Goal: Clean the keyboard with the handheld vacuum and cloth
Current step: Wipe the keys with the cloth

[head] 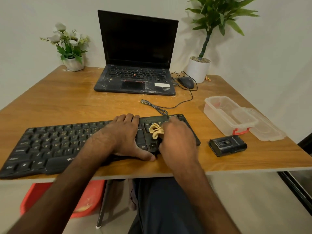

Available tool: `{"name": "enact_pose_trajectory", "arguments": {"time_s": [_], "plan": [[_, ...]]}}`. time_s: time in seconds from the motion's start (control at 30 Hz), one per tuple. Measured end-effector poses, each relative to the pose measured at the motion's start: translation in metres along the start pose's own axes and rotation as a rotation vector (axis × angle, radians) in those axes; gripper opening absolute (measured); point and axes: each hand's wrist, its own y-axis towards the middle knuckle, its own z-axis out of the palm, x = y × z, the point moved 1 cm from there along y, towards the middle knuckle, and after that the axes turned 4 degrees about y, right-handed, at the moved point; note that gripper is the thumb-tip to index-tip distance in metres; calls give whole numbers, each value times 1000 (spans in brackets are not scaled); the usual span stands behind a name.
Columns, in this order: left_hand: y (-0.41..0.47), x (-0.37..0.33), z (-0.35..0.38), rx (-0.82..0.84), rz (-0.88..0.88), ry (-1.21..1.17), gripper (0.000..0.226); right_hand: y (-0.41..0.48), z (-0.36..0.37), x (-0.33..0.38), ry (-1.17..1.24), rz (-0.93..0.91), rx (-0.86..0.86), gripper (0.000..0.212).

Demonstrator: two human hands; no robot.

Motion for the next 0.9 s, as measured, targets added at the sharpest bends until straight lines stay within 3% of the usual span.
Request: {"name": "enact_pose_trajectory", "arguments": {"time_s": [0.17,0.27,0.4,0.53,0.7,0.9], "plan": [[1,-1,-1,-16,12,-2,145,-26,-1,6,28,-226,145,45],[-1,1,-1,-5,28,-11,147,-32,-8,-19,12,-183,115,52],[2,0,-1,1,18,-10,146,-11,-12,-26,-29,-42,15,39],[4,-1,0,18,6,13,147,0,0,4,1,-157,65,37],[4,-1,-2,35,0,17,148,-16,-4,-7,43,-325,181,46],[3,-7,1,40,4,11,147,-5,-4,-14,-7,-104,3,44]]}}
